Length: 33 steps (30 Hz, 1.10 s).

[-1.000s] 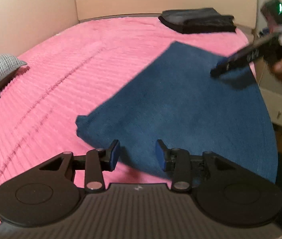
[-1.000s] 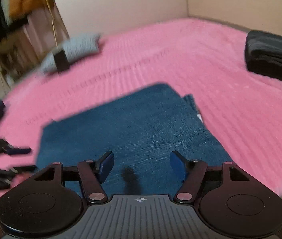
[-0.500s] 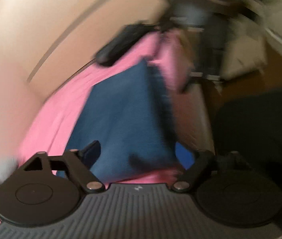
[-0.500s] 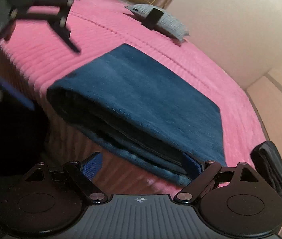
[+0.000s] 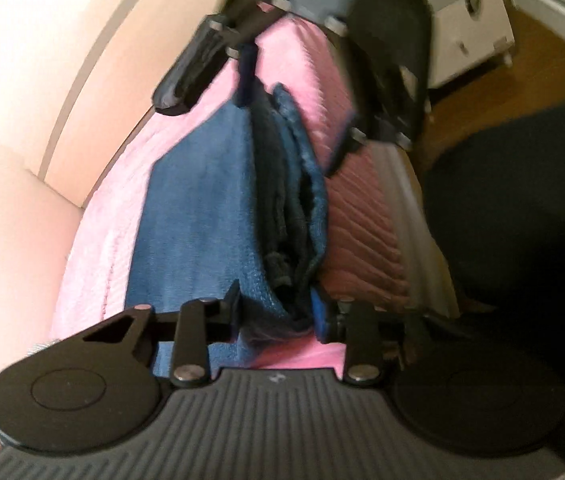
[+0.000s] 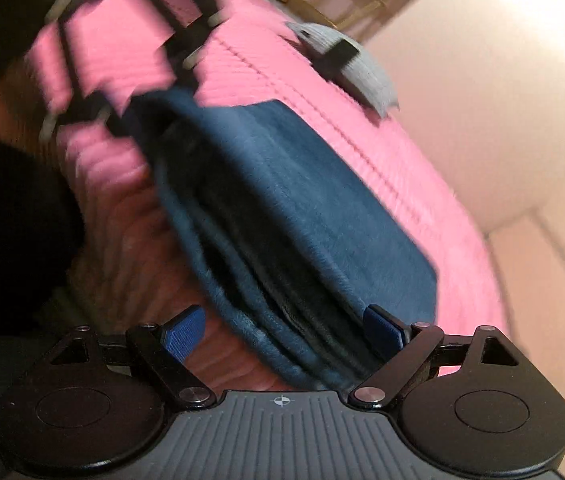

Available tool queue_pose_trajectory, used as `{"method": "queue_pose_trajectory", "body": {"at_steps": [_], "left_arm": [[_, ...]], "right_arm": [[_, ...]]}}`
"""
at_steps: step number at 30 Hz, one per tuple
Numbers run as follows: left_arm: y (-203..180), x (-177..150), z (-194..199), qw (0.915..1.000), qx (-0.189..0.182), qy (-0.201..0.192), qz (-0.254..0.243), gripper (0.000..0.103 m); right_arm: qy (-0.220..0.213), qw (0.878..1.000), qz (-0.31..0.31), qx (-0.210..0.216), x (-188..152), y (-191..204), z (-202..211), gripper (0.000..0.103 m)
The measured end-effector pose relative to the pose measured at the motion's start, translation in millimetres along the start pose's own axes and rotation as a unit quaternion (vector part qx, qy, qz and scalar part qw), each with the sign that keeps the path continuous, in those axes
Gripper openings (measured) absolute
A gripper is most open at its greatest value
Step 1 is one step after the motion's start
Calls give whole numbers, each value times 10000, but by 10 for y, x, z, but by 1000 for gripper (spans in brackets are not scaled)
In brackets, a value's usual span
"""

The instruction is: Fold clothes

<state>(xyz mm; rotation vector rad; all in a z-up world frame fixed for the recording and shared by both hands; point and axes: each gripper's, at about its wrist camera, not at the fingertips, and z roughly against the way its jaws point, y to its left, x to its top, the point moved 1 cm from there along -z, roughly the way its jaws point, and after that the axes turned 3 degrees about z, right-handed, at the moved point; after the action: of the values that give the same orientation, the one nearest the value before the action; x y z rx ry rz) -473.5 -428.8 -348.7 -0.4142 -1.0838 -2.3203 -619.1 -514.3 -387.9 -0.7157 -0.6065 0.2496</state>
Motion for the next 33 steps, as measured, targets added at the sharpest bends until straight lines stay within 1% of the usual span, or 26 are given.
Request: {"method": "queue_pose_trajectory", "body": {"at_steps": [2,3,4,7,10,11,12,13,14,15,17,20,22,24,27,29,31,33], "left_arm": [[144,6,63,10000,-56,-54,34,28],[190,7,81,9999,-97,-76,8,28],[227,7,95,9999,-141,-94,-17,28],[228,-6,117,9995,-224,-125,-165,28],[247,-34,105,9993,-255,-160,-208,28],[251,-44,105,9993,-261,-177,-199,28],[255,-53,105,9993,-267,-193,-191,28],[258,-63,105,9992,-273,-210,-182,28],[263,-70,106,9992,-275,-230,-170,28],[283,-66,103,9992,-277,-256,-150,28],[344,-65,119,9992,-257,-281,-115,28],[451,-136,222,9995,-143,-235,-147,28],[507,-285,340,9999,18,-82,-142,28],[530,-441,435,9997,178,93,-112,29],[378,-656,466,9982,393,430,-140,30],[220,-735,468,9969,524,550,-214,32],[82,-754,489,9961,655,528,-253,41],[-21,-715,488,9958,759,459,-223,45]], "right_arm": [[-49,9989,426,-176,19,55,-71,90],[-64,9979,590,-241,22,75,-114,94],[-73,9973,681,-272,19,81,-158,94],[-97,9960,818,-336,5,52,-270,94],[38,9965,740,-384,-47,-56,-362,93],[108,9976,603,-333,-67,-104,-384,81],[179,9987,422,-224,-83,-156,-400,62],[222,9992,310,-134,-88,-178,-402,54],[253,9992,283,-127,-63,-156,-381,40],[295,9990,275,-178,-21,-117,-351,35],[339,9990,173,-217,100,-61,-267,31],[222,9995,5,-225,377,72,-95,30],[126,9997,-81,-195,561,200,-7,30],[161,9997,-100,-138,680,340,-27,30],[298,9993,-180,-130,756,453,-111,30],[329,9989,-287,-144,753,453,-107,30],[345,9987,-338,-140,762,438,-130,30],[362,9986,-357,-123,752,462,-137,30]]}}
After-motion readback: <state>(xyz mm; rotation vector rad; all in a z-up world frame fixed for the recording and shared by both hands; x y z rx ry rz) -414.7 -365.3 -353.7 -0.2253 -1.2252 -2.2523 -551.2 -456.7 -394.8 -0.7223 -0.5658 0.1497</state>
